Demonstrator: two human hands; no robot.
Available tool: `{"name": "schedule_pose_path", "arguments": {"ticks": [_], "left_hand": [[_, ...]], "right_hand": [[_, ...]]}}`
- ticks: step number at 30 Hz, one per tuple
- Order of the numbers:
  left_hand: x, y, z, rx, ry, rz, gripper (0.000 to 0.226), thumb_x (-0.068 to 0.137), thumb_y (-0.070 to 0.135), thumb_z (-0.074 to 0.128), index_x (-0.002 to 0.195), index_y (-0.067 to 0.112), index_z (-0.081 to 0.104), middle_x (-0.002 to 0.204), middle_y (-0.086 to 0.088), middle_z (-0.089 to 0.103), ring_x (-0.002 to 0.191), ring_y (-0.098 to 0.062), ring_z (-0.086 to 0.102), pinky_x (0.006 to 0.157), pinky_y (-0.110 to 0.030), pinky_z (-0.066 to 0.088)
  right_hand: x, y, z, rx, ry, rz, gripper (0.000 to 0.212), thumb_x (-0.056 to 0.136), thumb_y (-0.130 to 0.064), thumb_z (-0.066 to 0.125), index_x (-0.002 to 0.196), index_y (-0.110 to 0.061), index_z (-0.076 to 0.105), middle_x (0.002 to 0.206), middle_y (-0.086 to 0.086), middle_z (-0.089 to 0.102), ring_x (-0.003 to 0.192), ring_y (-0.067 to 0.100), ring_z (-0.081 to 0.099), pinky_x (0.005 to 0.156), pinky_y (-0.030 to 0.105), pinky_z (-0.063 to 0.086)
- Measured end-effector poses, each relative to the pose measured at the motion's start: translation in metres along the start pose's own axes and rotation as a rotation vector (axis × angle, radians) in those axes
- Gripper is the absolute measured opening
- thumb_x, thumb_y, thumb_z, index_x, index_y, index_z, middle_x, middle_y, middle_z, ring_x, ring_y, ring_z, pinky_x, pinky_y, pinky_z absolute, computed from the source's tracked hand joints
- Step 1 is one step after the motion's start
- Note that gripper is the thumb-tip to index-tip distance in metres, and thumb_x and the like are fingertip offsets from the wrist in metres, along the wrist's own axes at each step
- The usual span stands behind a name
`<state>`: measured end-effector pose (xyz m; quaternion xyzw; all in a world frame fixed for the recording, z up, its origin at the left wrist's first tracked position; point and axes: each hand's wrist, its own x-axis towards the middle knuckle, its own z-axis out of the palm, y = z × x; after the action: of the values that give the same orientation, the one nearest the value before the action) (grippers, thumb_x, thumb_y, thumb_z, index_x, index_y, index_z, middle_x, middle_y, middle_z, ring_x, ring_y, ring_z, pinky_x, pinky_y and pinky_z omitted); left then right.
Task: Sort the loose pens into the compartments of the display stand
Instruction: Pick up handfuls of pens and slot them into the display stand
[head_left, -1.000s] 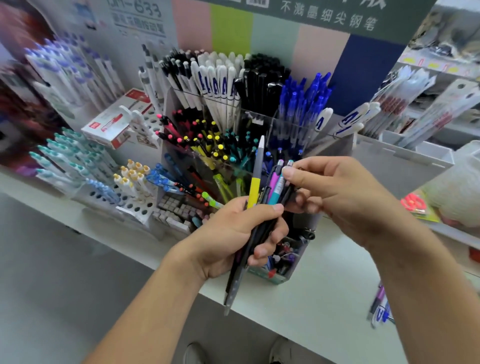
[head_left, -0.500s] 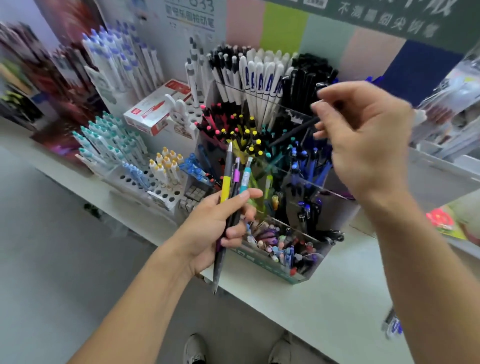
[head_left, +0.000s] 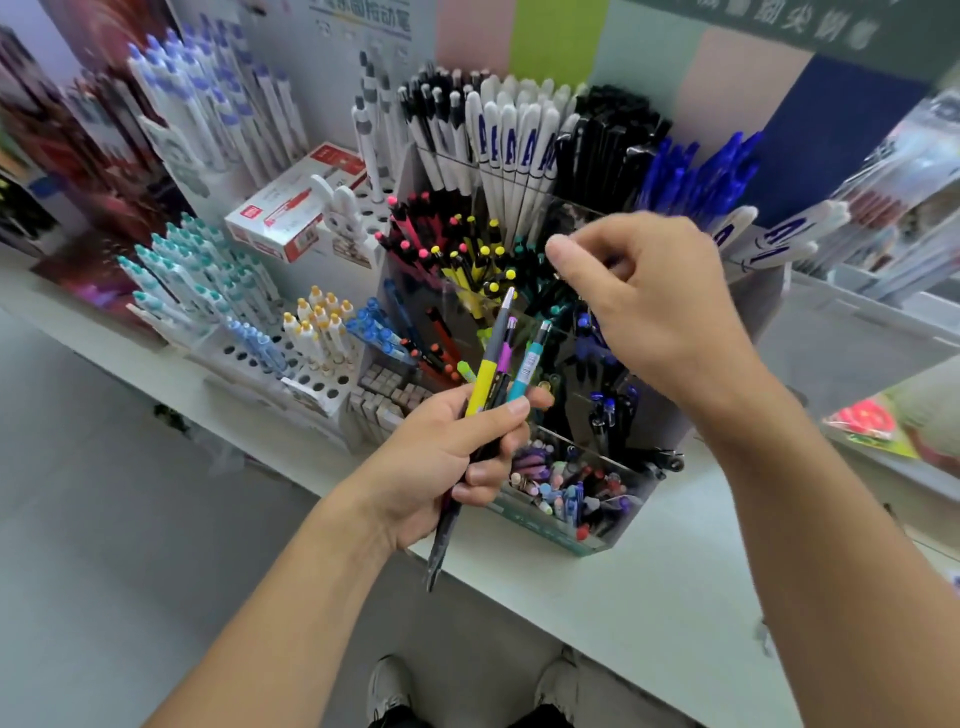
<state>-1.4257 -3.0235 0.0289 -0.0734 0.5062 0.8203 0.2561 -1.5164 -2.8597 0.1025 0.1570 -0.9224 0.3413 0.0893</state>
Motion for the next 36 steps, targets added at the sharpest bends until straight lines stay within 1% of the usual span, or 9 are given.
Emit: {"name": "schedule_pose_path", "arguments": {"ticks": [4,7,11,15,18,25,30,34,36], "left_hand": [[0.002,0.007,0.011,0.222,-0.09,-0.043,0.02,0.088,0.031,0.065,0.103,0.021,0.074,0.066,0.003,0.047,0.046,-0.008,0.027,0.04,-0.018,0.019],[0.006,0.01,0.015,0.302,-0.049,-0.03,0.015,0.097,0.023,0.062,0.108,0.017,0.07,0.064,0.004,0.043,0.047,-0.009,0.025,0.04,-0.019,0.019],[0.007,0.003,0.013,0.113,0.124,0.026,0.04,0.087,0.034,0.071,0.117,0.008,0.064,0.065,0.004,0.038,0.047,-0.007,0.021,0.035,-0.015,0.02],[0.004,0.004,0.023,-0.095,0.241,0.22,0.044,0.074,0.033,0.075,0.107,0.007,0.064,0.065,0.007,0.055,0.043,-0.003,0.025,0.035,-0.014,0.022],[0.005,0.015,0.024,-0.151,0.326,0.343,0.022,0.078,0.031,0.073,0.087,0.014,0.062,0.067,0.003,0.054,0.043,-0.006,0.023,0.037,-0.017,0.018],[-0.001,0.036,0.001,0.057,0.38,0.358,0.026,0.076,0.031,0.078,0.076,0.02,0.055,0.063,-0.001,0.03,0.045,-0.01,0.02,0.035,-0.018,0.02],[-0.011,0.031,-0.021,-0.065,0.402,0.227,0.033,0.099,0.04,0.057,0.109,0.009,0.062,0.071,0.002,0.048,0.045,-0.007,0.029,0.034,-0.016,0.024],[-0.016,0.023,-0.021,-0.145,0.308,0.161,0.016,0.104,0.02,0.049,0.114,0.008,0.052,0.067,0.001,0.051,0.044,-0.007,0.03,0.033,-0.015,0.023],[-0.018,0.018,-0.022,-0.13,0.296,0.176,0.012,0.104,0.017,0.05,0.112,0.009,0.053,0.067,0.002,0.053,0.044,-0.007,0.032,0.034,-0.016,0.025]], "right_hand": [[-0.025,0.001,-0.01,0.301,-0.293,0.152,0.022,0.087,-0.038,0.076,0.08,-0.016,0.079,0.066,0.003,0.068,0.055,0.017,0.051,0.055,0.035,0.048],[-0.027,0.009,-0.022,0.607,-0.112,0.312,0.015,0.091,-0.023,0.073,0.08,-0.014,0.074,0.07,0.001,0.059,0.058,0.007,0.044,0.051,0.017,0.036],[-0.038,0.018,-0.05,0.949,0.192,0.379,0.011,0.101,-0.012,0.057,0.092,-0.007,0.063,0.076,0.007,0.062,0.061,0.012,0.058,0.05,0.017,0.045],[-0.06,0.012,-0.028,1.034,0.092,0.483,0.007,0.095,-0.007,0.061,0.094,-0.002,0.065,0.08,0.011,0.074,0.074,0.02,0.074,0.069,0.018,0.058],[-0.067,0.012,-0.013,0.935,-0.117,0.486,0.004,0.087,-0.001,0.068,0.091,-0.001,0.069,0.077,0.014,0.074,0.072,0.024,0.074,0.068,0.023,0.06],[-0.035,0.001,-0.003,0.413,-0.662,0.135,0.023,0.078,-0.025,0.077,0.098,-0.014,0.079,0.081,0.007,0.077,0.068,0.012,0.065,0.068,0.023,0.055],[0.005,-0.017,0.002,0.416,-0.157,0.056,0.003,0.09,-0.017,0.075,0.09,-0.014,0.075,0.076,0.004,0.071,0.065,0.012,0.06,0.062,0.027,0.051],[0.044,-0.032,0.031,0.423,0.165,-0.003,0.013,0.088,-0.019,0.077,0.083,-0.023,0.065,0.079,0.0,0.074,0.073,0.018,0.072,0.073,0.042,0.061],[0.054,-0.036,0.044,0.335,0.243,-0.015,0.016,0.086,-0.02,0.08,0.082,-0.022,0.064,0.077,-0.005,0.072,0.07,0.008,0.069,0.072,0.034,0.06]]}}
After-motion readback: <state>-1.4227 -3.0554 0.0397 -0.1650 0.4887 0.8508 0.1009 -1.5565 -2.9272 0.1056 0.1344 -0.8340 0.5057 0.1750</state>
